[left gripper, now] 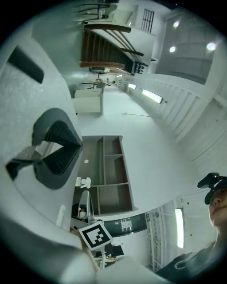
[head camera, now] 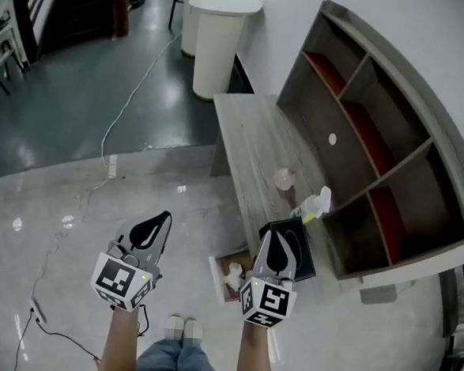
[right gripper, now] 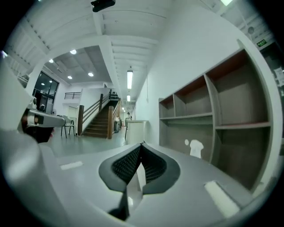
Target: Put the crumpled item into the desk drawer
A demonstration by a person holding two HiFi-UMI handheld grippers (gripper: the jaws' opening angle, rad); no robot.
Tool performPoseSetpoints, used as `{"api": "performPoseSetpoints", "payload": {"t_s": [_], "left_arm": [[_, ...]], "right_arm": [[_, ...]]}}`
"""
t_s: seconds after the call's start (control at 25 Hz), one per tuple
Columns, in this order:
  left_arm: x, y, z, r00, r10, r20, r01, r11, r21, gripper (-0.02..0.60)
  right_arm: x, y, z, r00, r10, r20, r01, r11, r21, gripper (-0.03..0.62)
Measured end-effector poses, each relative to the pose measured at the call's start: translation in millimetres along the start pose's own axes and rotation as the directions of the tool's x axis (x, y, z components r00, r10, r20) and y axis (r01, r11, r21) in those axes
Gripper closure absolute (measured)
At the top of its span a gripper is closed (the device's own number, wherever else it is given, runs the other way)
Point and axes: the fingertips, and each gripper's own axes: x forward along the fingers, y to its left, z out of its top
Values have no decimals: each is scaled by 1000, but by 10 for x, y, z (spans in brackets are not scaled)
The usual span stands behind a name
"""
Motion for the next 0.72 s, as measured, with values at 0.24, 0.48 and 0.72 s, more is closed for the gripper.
{"api": "performPoseSetpoints", "payload": {"t_s": [0.24,0.48,0.72], "left_arm": [[-306,155,1181,980,55,193,-74,993,92,581],[-690,129,1743,947,72,315,-111,988,109,581],[-911,56,1849,936,76,344,-126,984,126,581]], "right_arm": [[-247,10,1046,987,5,163,-1,1000,-24,585],[-559,39,1467,969,26,246,-19,999,-32,585],[-699,40,1472,966,38,254,-44,999,20,585]]}}
